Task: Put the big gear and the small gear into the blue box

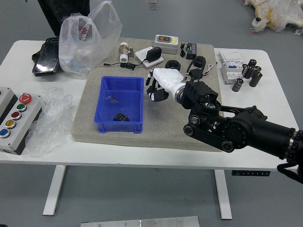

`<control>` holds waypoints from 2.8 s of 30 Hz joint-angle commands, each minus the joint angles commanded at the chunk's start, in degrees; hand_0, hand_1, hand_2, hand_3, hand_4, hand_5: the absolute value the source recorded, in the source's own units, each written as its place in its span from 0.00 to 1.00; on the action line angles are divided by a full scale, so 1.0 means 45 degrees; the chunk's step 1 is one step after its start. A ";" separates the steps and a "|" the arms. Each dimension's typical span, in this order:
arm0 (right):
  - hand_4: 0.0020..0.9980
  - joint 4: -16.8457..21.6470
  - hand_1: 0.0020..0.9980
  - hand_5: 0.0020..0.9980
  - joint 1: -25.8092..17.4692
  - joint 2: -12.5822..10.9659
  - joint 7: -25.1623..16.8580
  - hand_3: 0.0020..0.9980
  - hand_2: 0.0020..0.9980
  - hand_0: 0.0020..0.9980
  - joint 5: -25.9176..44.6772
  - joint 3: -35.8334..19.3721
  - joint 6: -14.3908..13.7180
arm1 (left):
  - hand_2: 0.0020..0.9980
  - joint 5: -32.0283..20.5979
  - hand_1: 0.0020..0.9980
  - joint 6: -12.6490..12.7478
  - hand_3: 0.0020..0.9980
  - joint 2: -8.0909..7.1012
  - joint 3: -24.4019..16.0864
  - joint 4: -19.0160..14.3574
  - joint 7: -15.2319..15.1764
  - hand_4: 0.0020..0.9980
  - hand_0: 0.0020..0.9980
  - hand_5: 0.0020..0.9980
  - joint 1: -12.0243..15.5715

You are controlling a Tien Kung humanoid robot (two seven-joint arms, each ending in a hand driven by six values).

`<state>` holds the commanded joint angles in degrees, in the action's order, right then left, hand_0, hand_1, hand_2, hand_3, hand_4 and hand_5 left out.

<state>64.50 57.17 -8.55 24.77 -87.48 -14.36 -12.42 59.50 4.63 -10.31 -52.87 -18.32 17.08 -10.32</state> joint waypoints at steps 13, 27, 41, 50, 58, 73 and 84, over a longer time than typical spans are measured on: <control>0.62 0.1448 0.55 0.00 0.0519 0.0842 -0.0147 0.61 0.52 0.38 0.0500 0.1128 0.0067 | 0.53 0.0060 0.56 -0.0025 0.68 0.0031 -0.0055 -0.0022 0.0060 0.66 0.65 0.29 0.0033; 0.62 0.0321 0.54 0.00 0.0770 0.1141 -0.0420 0.60 0.51 0.37 0.1223 0.1598 -0.0035 | 0.53 -0.0393 0.56 -0.0148 0.68 0.0036 0.0369 0.0004 -0.0189 0.66 0.65 0.29 0.0036; 0.63 0.0019 0.54 0.00 0.1013 0.1358 -0.0311 0.61 0.51 0.36 0.0983 0.2258 -0.0051 | 0.53 -0.0875 0.56 -0.0138 0.68 0.0050 0.0819 0.0050 -0.0451 0.66 0.65 0.29 0.0031; 0.60 -0.0084 0.55 0.00 0.1001 0.1440 -0.0359 0.63 0.56 0.36 0.1051 0.2472 -0.0513 | 0.53 -0.0358 0.56 -0.0217 0.68 0.0017 0.0341 0.0001 -0.0189 0.66 0.65 0.29 -0.0075; 0.54 -0.0115 0.57 0.04 0.0959 0.1520 -0.0318 0.64 0.60 0.36 0.1088 0.2627 -0.0661 | 0.53 -0.0170 0.56 -0.0252 0.68 -0.0011 0.0200 -0.0012 -0.0146 0.66 0.65 0.29 -0.0210; 0.49 -0.0284 0.58 0.10 0.0953 0.1550 -0.0214 0.65 0.62 0.34 0.0953 0.2734 -0.0348 | 0.53 0.0110 0.56 -0.0281 0.68 -0.0031 -0.0116 -0.0078 0.0083 0.66 0.65 0.30 -0.0186; 0.56 -0.0289 0.58 0.14 0.0973 0.1539 -0.0257 0.68 0.63 0.32 0.0950 0.2642 -0.0223 | 0.53 0.0222 0.56 -0.0269 0.68 -0.0067 -0.0283 -0.0108 0.0192 0.66 0.65 0.30 -0.0157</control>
<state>63.20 61.55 -1.63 23.61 -83.21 -2.47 -13.43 60.50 3.42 -10.62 -54.15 -18.81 17.94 -11.03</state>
